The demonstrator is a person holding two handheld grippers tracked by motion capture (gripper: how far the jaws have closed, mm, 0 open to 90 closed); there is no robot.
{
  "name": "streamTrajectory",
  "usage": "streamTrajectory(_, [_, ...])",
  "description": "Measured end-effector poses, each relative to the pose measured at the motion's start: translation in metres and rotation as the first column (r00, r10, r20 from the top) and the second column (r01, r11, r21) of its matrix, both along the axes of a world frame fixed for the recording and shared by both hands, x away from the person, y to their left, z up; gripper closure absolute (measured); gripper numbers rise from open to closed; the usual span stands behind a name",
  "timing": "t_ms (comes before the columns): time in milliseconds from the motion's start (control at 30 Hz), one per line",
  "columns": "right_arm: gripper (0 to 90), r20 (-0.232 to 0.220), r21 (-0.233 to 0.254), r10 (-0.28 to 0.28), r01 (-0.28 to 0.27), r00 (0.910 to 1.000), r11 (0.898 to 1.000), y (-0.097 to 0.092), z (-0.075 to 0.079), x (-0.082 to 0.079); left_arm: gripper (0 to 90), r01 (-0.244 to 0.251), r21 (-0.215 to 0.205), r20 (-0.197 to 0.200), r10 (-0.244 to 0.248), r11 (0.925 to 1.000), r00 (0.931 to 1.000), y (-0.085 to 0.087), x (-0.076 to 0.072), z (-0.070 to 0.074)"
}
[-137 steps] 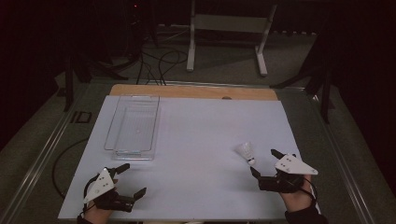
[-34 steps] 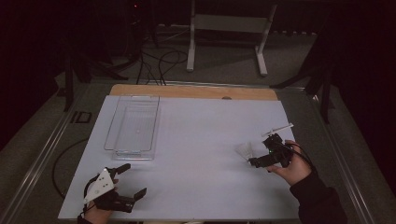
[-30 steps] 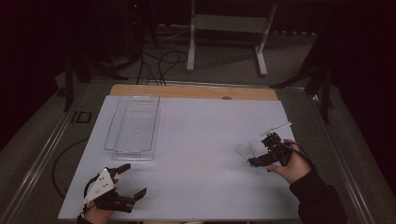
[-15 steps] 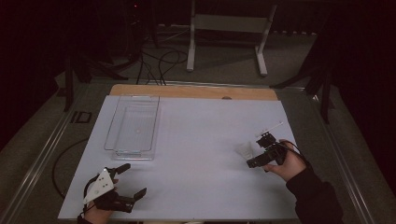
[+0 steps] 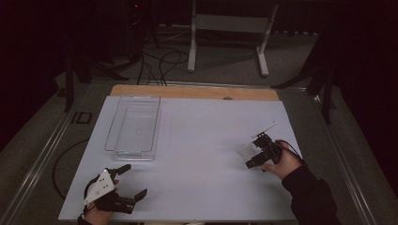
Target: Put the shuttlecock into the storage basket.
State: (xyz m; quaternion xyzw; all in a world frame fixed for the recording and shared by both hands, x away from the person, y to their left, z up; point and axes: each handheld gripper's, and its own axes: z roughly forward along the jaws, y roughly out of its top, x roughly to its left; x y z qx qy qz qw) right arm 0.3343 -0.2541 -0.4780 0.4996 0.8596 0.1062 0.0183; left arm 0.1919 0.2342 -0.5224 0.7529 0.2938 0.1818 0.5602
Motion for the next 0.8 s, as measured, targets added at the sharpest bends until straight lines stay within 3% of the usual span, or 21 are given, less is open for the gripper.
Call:
streamTrajectory(100, [20.3,-0.019,0.0,-0.004,0.004,0.9998,1.0,0.001,-0.003,0.002,0.0,0.001,-0.001,0.0,-0.001,1.0,1.0,0.0,0.0,0.0])
streamTrajectory(400, [21.9,-0.048,-0.038,-0.013,0.011,0.9988,0.999,0.005,-0.012,0.006,0.0,0.001,-0.006,0.002,-0.001,1.0,1.0,0.0,0.0,0.0])
streamTrajectory(800, [40.6,-0.089,-0.06,-0.052,0.047,0.9946,0.997,0.006,-0.02,0.01,0.0,0.002,-0.001,0.001,-0.002,1.0,1.0,0.0,0.0,0.0])
